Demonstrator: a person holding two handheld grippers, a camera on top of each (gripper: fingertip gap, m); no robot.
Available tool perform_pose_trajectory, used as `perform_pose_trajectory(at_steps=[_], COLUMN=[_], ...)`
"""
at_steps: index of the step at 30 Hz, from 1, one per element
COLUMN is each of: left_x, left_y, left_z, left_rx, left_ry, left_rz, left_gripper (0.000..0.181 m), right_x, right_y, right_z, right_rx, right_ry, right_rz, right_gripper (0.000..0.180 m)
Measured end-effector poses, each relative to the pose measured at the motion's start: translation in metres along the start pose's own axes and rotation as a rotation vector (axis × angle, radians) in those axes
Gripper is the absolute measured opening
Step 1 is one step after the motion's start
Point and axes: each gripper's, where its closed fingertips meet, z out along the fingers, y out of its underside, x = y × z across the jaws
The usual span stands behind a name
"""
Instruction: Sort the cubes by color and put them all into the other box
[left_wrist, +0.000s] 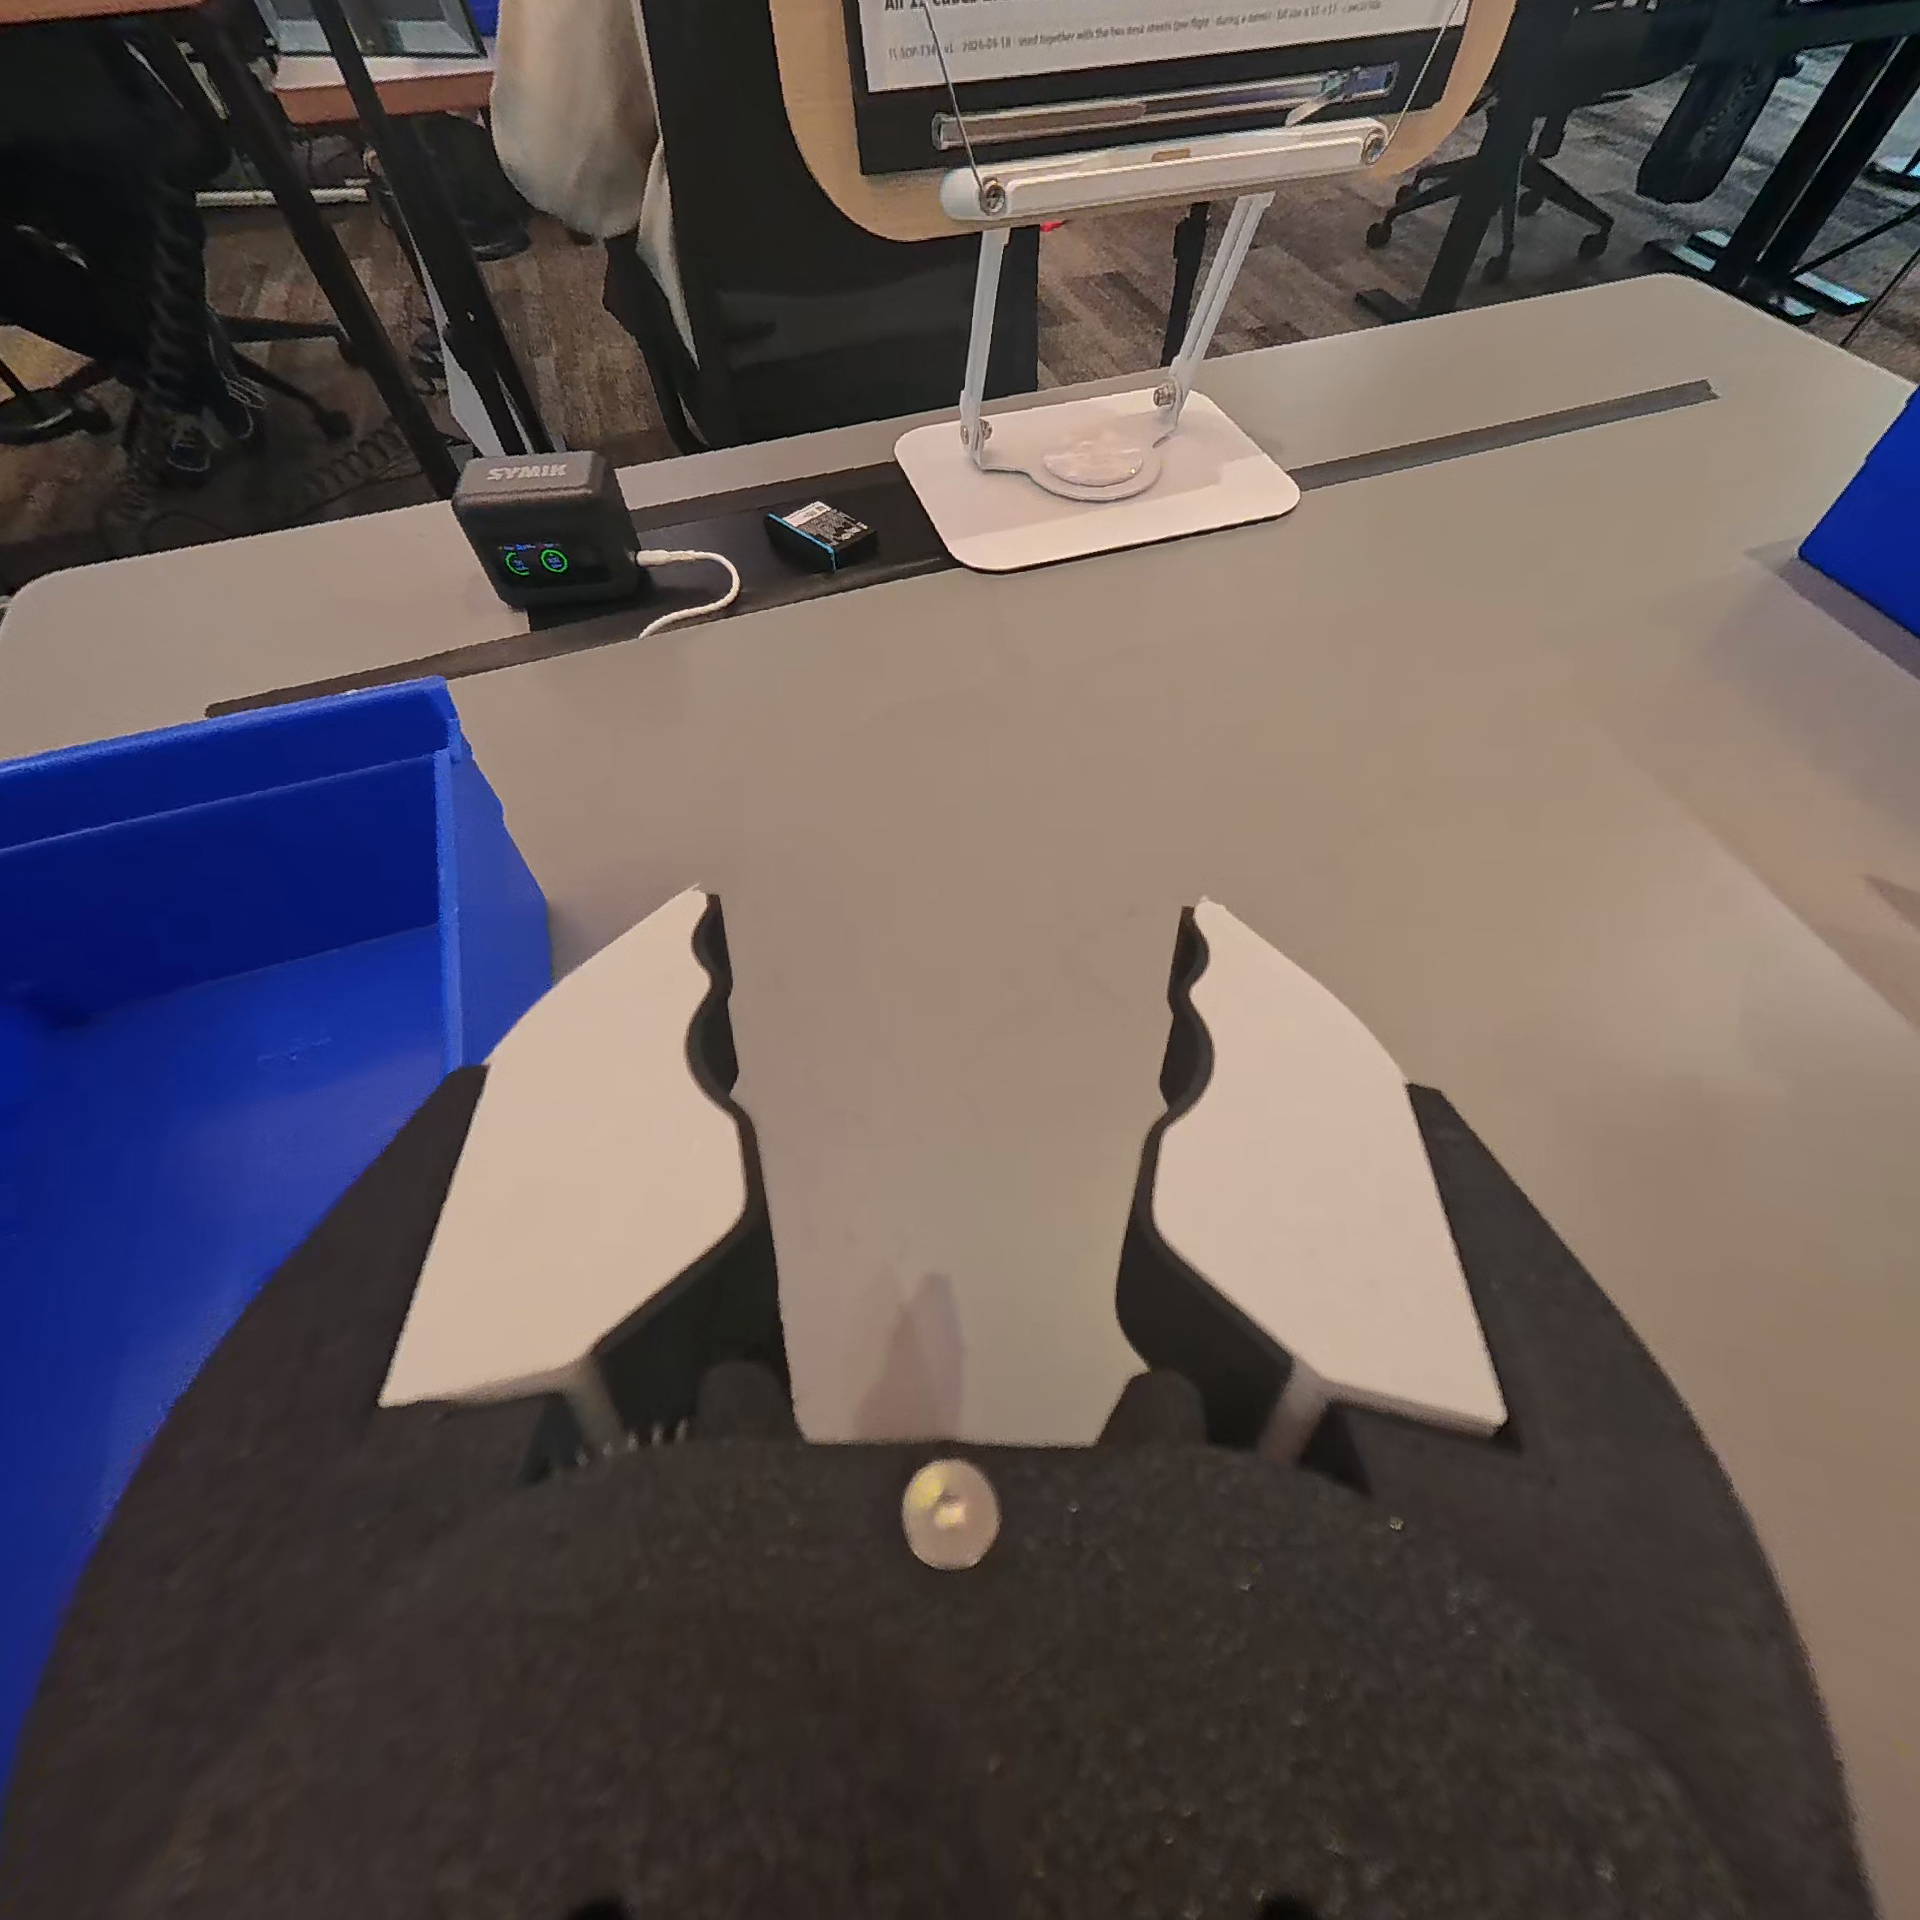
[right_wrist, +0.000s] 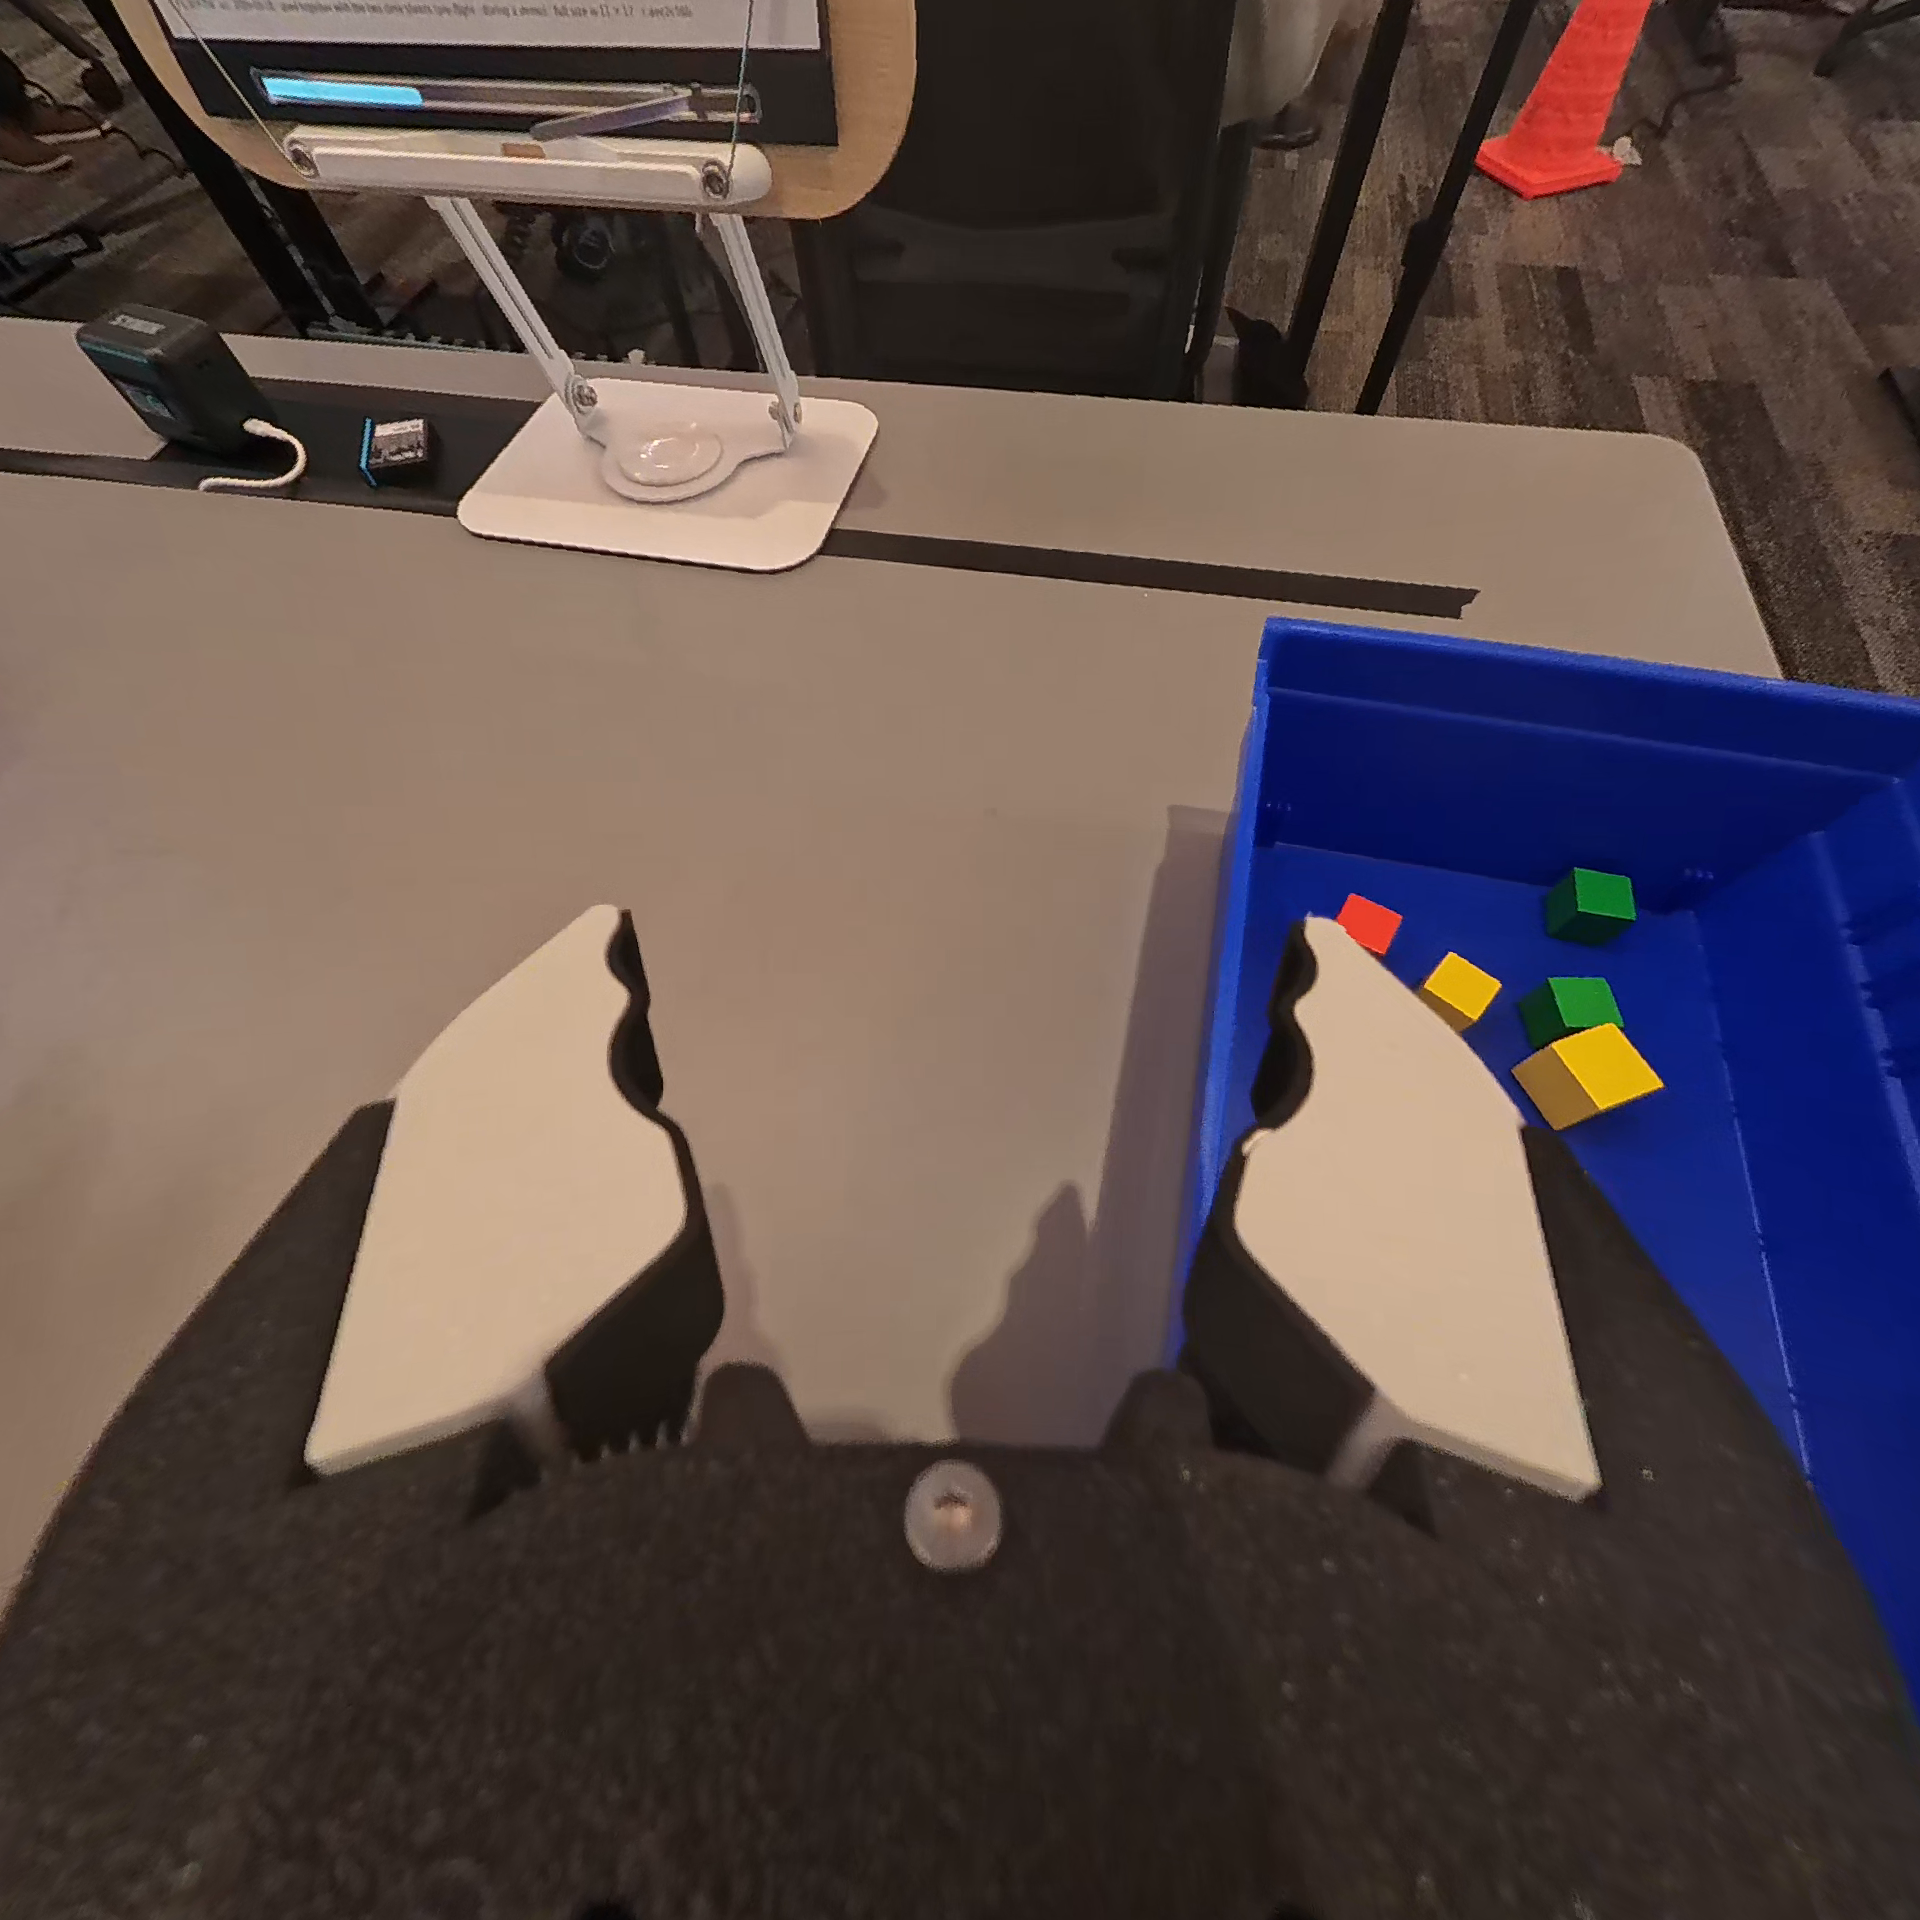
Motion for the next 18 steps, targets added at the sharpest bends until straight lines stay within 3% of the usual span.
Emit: perform_pose_trajectory(at_steps=[7, 15, 18], left_x=[0.002, 0.004, 0.006], left_y=[0.005, 0.012, 0.012], left_z=[0.0, -0.002, 0.001], left_rx=[-0.011, -0.024, -0.028], left_ry=[0.019, 0.039, 0.044], left_rz=[-0.001, -0.013, -0.006], left_gripper=[0.081, 0.081, 0.082], right_x=[0.025, 0.072, 0.068], right_y=[0.007, 0.052, 0.062], right_z=[0.001, 0.007, 0.011], right_rx=[-0.08, -0.52, -0.608], right_ry=[0.054, 0.11, 0.082], right_rz=[0.016, 0.073, 0.081], right_gripper=[0.112, 0.107, 0.088])
